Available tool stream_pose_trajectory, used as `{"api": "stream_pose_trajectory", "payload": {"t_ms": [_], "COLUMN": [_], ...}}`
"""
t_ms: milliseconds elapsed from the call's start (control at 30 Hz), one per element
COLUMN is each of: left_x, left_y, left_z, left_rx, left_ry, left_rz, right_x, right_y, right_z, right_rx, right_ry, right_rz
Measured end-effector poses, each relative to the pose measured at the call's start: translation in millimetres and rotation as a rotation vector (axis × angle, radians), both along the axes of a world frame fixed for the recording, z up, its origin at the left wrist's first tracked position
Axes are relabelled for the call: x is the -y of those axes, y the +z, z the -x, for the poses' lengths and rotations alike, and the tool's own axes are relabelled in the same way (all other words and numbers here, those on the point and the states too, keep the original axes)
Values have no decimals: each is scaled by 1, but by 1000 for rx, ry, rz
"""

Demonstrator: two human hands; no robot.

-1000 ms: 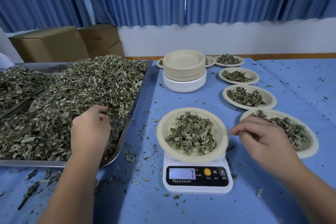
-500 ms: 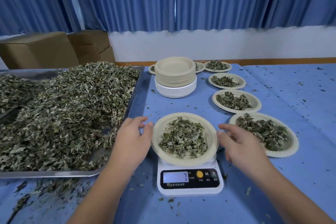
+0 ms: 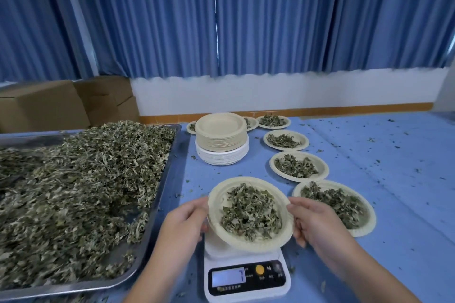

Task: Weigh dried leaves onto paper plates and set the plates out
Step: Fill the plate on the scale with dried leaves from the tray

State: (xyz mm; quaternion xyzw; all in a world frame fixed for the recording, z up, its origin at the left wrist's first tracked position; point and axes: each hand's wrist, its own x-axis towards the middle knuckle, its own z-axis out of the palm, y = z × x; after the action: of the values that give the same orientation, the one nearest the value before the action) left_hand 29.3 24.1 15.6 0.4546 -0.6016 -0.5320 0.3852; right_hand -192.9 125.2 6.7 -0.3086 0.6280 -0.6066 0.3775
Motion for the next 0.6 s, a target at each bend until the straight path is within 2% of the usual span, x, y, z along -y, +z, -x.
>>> {"api": "stream_pose_trajectory", "payload": {"t_ms": [233,500,600], "left_x": [-14,-7,2], "left_y": [9,45,60], "left_z": [14,49,83], "left_rx": [-59,-40,-68], "left_ry": [-49,-85,-166], "left_rz": [58,106,29], "right_x": [-10,-22,-14], "right_y": [14,53,69], "right_z": [7,31,54], "right_rx": [80,160,191], "right_ry": [0,-31,-62], "right_rz": [43,48,79]}}
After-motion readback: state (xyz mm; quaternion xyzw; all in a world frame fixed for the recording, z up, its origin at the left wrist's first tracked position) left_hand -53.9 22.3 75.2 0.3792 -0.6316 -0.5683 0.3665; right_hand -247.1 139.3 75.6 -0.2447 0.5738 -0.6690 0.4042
